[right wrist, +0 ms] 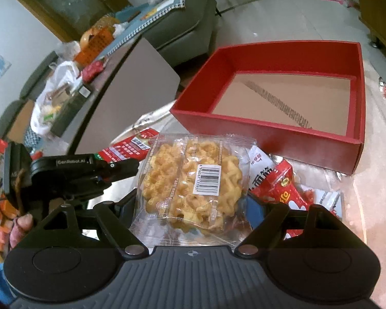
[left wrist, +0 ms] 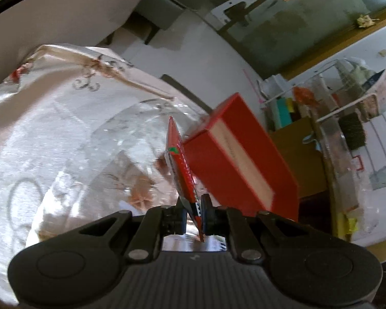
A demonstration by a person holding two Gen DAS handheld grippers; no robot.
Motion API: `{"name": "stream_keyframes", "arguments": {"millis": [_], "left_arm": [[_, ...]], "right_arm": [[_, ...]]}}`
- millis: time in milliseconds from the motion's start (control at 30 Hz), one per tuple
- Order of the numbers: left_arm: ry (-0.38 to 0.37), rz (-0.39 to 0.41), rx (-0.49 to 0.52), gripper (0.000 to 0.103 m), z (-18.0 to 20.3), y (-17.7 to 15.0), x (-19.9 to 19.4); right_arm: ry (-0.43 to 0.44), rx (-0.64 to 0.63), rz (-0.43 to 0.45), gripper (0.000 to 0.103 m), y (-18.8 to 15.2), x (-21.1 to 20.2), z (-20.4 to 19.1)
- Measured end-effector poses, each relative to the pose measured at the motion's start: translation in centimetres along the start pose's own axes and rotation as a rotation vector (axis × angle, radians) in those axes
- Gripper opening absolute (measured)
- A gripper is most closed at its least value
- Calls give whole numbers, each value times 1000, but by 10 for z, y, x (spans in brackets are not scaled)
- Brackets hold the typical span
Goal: Organize snacks
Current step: 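Carry the waffle pack and red sachet into the red box with both grippers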
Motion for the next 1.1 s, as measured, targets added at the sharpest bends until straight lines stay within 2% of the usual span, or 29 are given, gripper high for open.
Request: {"name": "stream_keyframes", "arguments": {"millis": [200,333,600,833,1033,1100], "left_arm": [[-82,12,30,6,29,7,-2],[-123,7,61,6,51,11,9],[-165,-30,107,6,83,26,62],[-145,-103,98,6,76,21,116],[-107,-126,85,6,57,18,141],[-120,-125,77,6,54,18,145]], "right_arm": [[11,26,41,85,14,-8,4],[14,55,90,85,35,-15,9],[-17,104,135,85,74,-2,26],[-67,128,114,85,95,29,47],[-127,114,68,85,93,57,61],[-142,118,55,85,92,66,65]]}}
Point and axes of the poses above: each gripper's, at about its wrist camera, not at the fingertips, and x roughly the way its jaws point, z to its right, y to its top, the point moved 10 cm from there along x, roughly the way its jaws point, and after that the axes turned 12 degrees about -y, right-handed, at the moved point
